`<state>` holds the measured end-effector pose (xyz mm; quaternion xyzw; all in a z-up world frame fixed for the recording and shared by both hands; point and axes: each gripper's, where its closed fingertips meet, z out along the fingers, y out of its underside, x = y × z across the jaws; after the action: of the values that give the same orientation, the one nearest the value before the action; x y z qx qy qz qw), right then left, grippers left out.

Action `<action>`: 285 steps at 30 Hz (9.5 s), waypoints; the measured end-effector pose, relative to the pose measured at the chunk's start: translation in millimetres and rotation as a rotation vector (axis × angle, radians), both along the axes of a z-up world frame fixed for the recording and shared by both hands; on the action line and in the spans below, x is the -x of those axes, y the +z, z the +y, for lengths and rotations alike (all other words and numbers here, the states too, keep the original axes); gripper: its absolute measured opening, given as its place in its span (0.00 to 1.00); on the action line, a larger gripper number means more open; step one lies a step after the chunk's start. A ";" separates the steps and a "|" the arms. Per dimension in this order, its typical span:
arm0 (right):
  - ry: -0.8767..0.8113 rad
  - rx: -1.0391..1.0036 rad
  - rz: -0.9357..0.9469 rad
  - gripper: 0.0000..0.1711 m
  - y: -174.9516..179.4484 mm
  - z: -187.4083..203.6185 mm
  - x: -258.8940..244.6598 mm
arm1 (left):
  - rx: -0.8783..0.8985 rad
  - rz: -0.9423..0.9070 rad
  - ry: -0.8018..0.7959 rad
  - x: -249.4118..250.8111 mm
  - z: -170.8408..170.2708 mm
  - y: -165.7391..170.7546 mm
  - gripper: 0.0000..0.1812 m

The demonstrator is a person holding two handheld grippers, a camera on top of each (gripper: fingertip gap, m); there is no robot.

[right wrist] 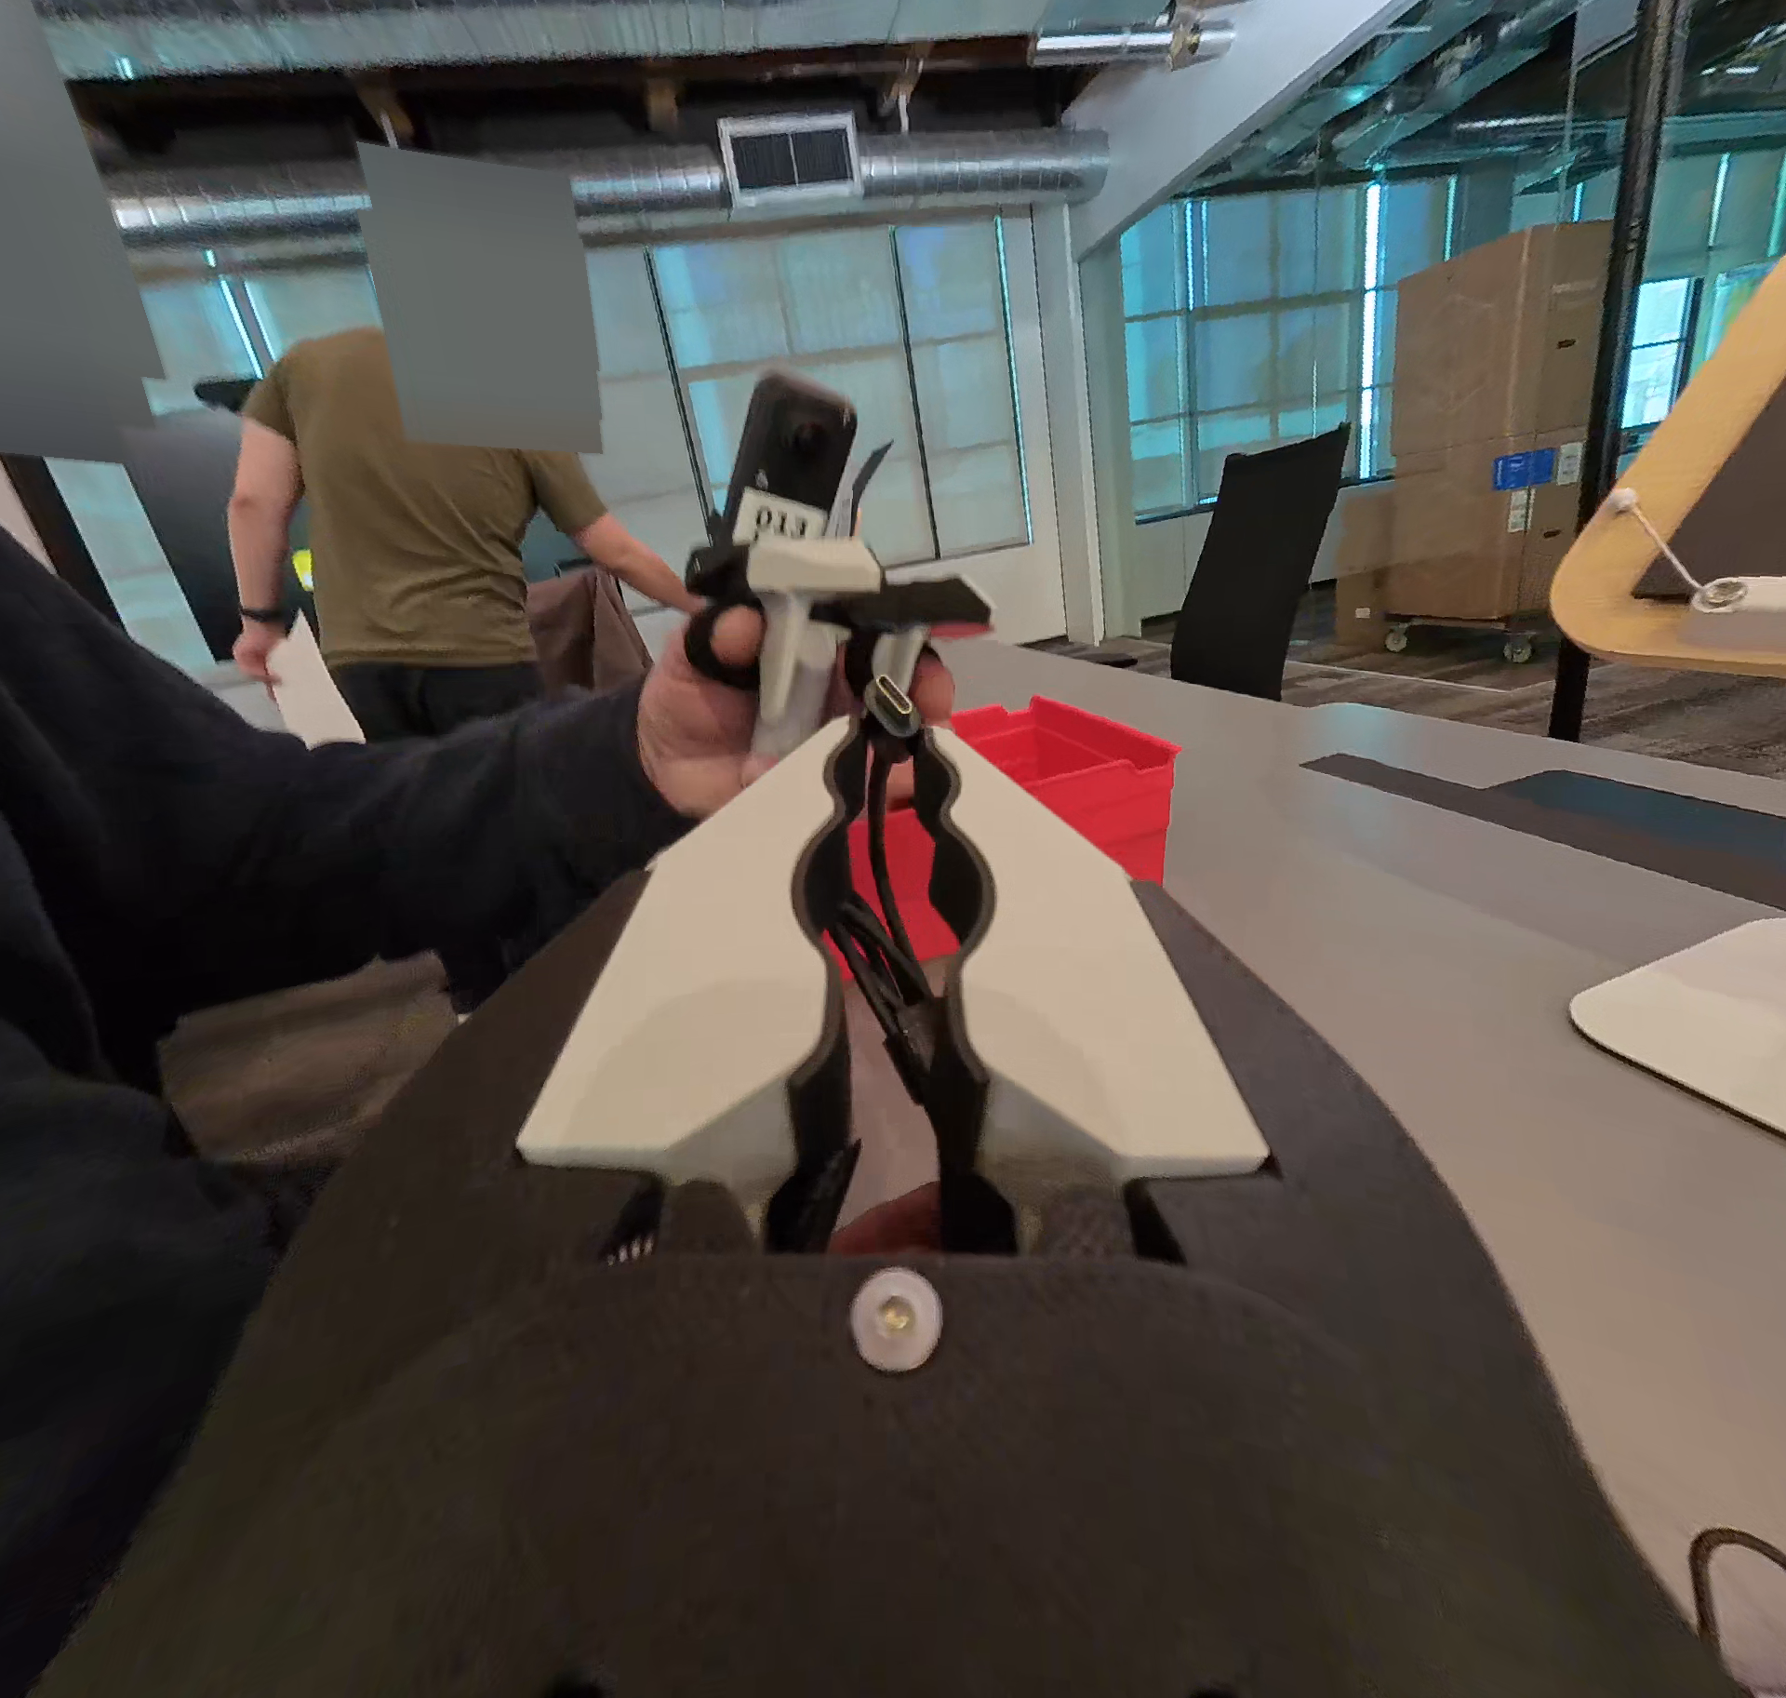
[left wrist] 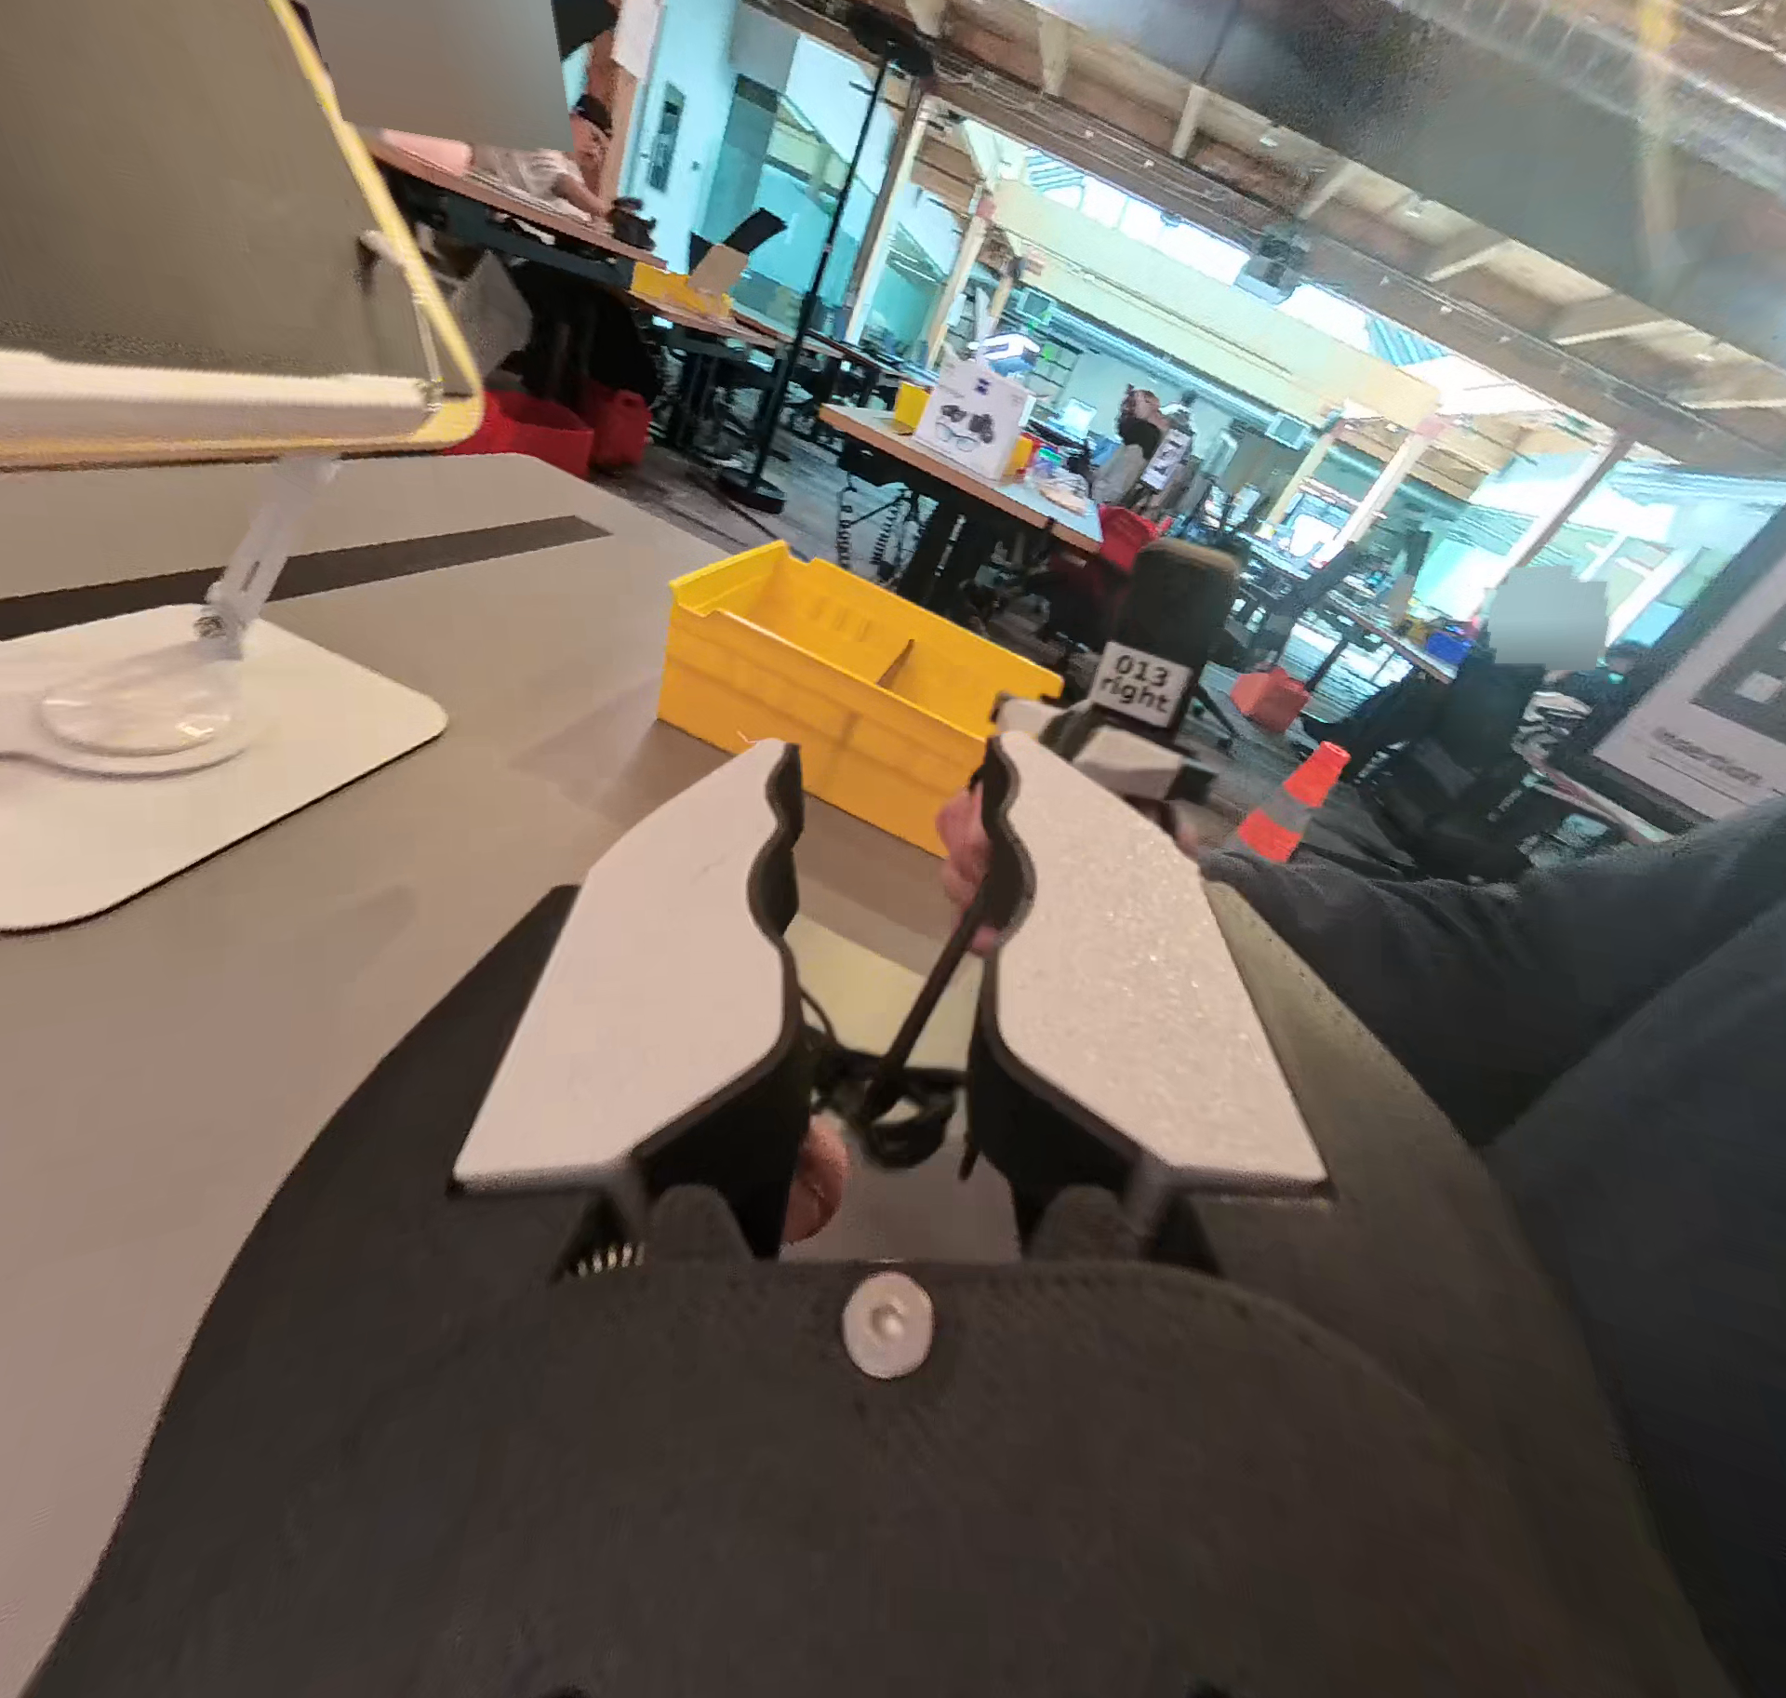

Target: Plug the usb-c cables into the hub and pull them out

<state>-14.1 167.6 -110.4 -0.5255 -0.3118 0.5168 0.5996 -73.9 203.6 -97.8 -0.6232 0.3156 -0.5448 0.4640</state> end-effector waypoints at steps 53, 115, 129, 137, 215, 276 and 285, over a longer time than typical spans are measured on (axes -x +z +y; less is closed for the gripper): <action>0.064 -0.039 -0.409 0.05 -36.0 -23.9 23.1 | -0.628 0.814 -0.144 -43.1 -58.0 -76.6 0.04; 0.164 -0.054 -0.427 0.06 -42.3 -42.2 24.9 | -0.485 0.537 -0.284 -42.8 -69.7 -74.5 0.21; 0.164 -0.039 -0.152 0.05 -11.6 -39.5 22.2 | -0.298 0.110 -0.306 -48.1 -78.1 -43.4 0.04; 0.172 -0.057 -0.078 0.06 -0.6 -41.2 16.9 | -0.256 -0.005 -0.288 -52.7 -82.1 -29.0 0.03; 0.291 -0.014 0.273 0.05 51.4 -60.1 0.2 | -0.479 -0.126 0.008 -65.7 -98.3 27.1 0.06; 0.245 -0.073 -0.010 0.05 9.5 -55.2 8.4 | -0.450 0.101 -0.199 -50.8 -86.9 -4.1 0.16; 0.267 -0.032 0.073 0.06 15.0 -54.3 8.1 | -0.531 0.093 -0.145 -56.9 -90.8 -0.6 0.10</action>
<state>-22.3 113.3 -95.5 -0.4505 -0.3654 0.6056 0.5448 -17.0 112.8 -98.4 -0.4800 0.5119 -0.4456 0.5559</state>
